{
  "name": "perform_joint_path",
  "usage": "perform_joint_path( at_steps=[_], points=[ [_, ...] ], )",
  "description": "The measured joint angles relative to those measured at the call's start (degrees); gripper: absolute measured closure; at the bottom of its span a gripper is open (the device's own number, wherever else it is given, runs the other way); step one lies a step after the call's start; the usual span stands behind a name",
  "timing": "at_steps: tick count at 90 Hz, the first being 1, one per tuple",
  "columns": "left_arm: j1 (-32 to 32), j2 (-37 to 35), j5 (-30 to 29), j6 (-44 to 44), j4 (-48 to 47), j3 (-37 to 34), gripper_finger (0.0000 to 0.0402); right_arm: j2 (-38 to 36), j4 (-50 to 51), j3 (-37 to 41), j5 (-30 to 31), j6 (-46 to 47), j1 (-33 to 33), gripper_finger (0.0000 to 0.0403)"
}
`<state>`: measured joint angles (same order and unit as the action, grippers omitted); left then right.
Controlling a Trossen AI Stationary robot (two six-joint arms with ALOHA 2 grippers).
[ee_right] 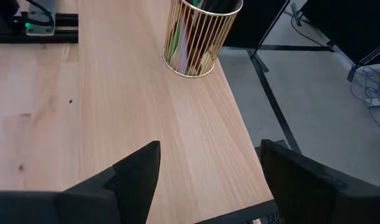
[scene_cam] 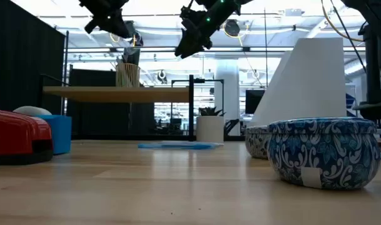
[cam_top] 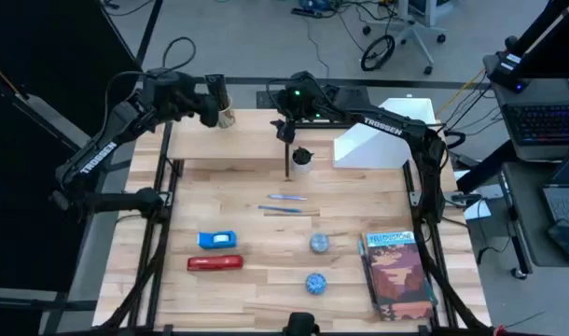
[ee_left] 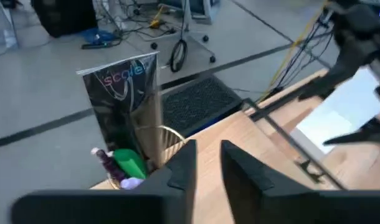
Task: Stock shelves
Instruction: Remove the brown pen from the gold pen holder
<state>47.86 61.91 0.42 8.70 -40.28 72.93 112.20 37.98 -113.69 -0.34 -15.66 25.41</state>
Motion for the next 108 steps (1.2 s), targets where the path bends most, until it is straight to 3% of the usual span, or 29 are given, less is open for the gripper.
perform_joint_path(
  at_steps=[16,31,108],
  points=[
    [0.00,1.76,-0.59,-4.85,-1.03,0.00,0.0229,0.00,0.05,0.00,0.00,-0.04,0.00,0.0147],
    [0.00,3.70,-1.13,-7.06,-1.20,0.00,0.0195,0.00,0.11,0.00,0.00,-0.05,0.02,0.0147],
    [0.00,7.36,-3.98,-7.95,-5.74,-1.73,0.0266,0.00,0.13,0.02,-1.62,1.48,-0.02,0.0147]
  ],
)
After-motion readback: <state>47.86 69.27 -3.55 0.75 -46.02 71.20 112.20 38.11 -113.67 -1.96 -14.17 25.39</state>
